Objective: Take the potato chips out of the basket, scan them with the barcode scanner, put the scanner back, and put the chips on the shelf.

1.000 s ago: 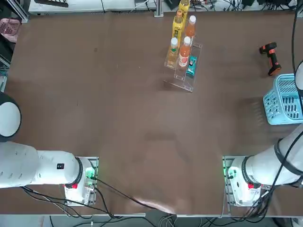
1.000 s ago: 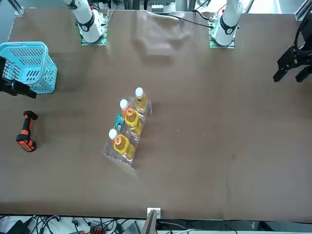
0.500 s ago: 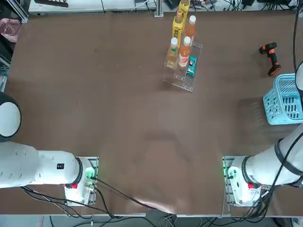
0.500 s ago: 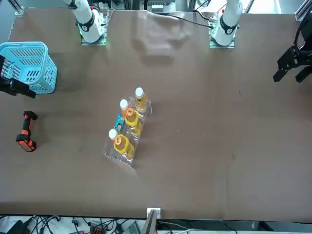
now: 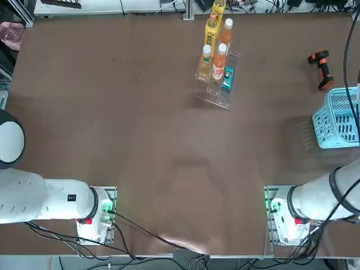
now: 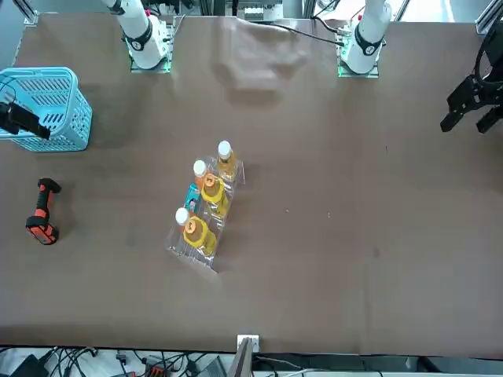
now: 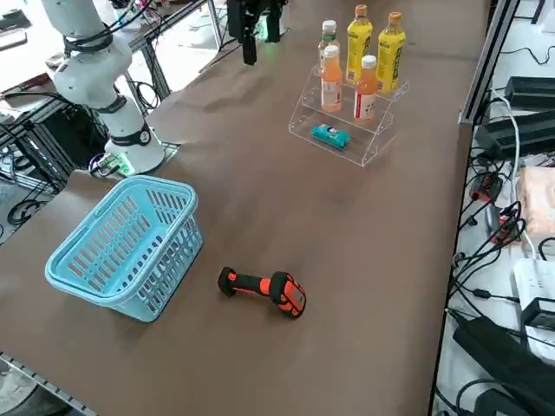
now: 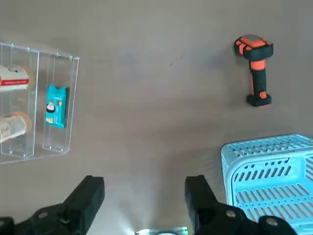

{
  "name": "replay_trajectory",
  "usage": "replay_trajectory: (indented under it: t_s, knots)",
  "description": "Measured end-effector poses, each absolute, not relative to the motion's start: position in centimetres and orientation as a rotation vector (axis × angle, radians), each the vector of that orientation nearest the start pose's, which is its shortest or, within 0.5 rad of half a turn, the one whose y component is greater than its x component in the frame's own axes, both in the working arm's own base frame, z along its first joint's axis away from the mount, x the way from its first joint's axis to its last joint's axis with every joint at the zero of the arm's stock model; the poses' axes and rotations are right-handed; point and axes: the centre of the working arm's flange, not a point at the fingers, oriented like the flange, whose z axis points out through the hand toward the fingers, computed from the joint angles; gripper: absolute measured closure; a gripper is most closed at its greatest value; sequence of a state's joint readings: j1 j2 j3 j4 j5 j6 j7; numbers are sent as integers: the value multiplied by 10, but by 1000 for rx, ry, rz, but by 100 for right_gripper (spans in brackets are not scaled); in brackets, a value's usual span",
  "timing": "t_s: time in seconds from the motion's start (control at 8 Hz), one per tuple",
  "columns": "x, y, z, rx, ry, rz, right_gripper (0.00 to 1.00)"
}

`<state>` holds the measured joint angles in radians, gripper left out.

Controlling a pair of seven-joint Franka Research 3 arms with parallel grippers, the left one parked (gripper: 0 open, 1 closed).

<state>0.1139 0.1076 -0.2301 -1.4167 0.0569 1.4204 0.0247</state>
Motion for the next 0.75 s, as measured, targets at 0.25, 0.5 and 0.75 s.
replay_trajectory:
  t_s: [0.25,0.5,0.75]
  knots:
    - [557,-51,622,-3099,204,151,0]
    - [556,-47,621,-3143,187,153,0]
    - [557,-41,621,-3149,175,151,0]
